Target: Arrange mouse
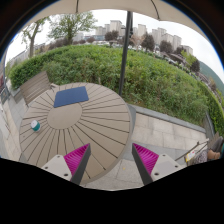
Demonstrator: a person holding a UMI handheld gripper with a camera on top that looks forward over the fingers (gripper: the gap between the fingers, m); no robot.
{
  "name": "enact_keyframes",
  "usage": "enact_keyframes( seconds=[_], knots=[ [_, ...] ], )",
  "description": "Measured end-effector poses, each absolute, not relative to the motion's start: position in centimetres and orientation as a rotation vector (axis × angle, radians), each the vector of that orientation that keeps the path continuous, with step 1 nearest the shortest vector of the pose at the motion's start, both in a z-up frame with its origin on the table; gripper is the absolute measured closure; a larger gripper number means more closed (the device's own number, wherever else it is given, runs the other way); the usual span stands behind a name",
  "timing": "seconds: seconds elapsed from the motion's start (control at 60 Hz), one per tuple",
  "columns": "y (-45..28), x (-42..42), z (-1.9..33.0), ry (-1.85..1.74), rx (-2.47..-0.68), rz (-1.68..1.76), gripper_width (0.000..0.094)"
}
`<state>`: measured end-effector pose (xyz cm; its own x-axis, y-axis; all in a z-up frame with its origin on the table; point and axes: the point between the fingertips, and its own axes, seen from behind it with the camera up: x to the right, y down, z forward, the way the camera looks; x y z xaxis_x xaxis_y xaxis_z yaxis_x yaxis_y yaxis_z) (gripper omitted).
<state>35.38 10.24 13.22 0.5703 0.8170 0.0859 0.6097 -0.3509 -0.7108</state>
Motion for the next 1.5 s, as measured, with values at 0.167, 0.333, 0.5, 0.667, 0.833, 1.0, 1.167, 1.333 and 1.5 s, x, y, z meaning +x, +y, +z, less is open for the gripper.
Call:
enact_keyframes(
  seconds=[0.167,0.333,0.5,0.667,0.833,1.0,1.167,1.333,1.5],
  knots=[
    [5.7,32.1,12.4,-1.199,-2.082,0.359,0.0081],
    [-0.8,27.5,10.7,-1.302,-2.050,0.378,0.0083],
    [-7.9,22.3,9.4,-1.384,-2.009,0.430,0.0083],
    [-15.0,17.7,7.9,-1.419,-1.993,0.505,0.0084],
    [-18.9,14.0,5.9,-1.413,-1.990,0.542,0.0082],
    [-19.7,10.0,3.6,-1.398,-1.962,0.542,0.0082],
    [-19.5,6.1,1.4,-1.403,-1.941,0.569,0.0082],
    [-18.1,3.3,-0.4,-1.353,-1.955,0.569,0.0081],
    [-17.0,1.1,-1.0,-1.323,-1.975,0.582,0.0081]
  ],
)
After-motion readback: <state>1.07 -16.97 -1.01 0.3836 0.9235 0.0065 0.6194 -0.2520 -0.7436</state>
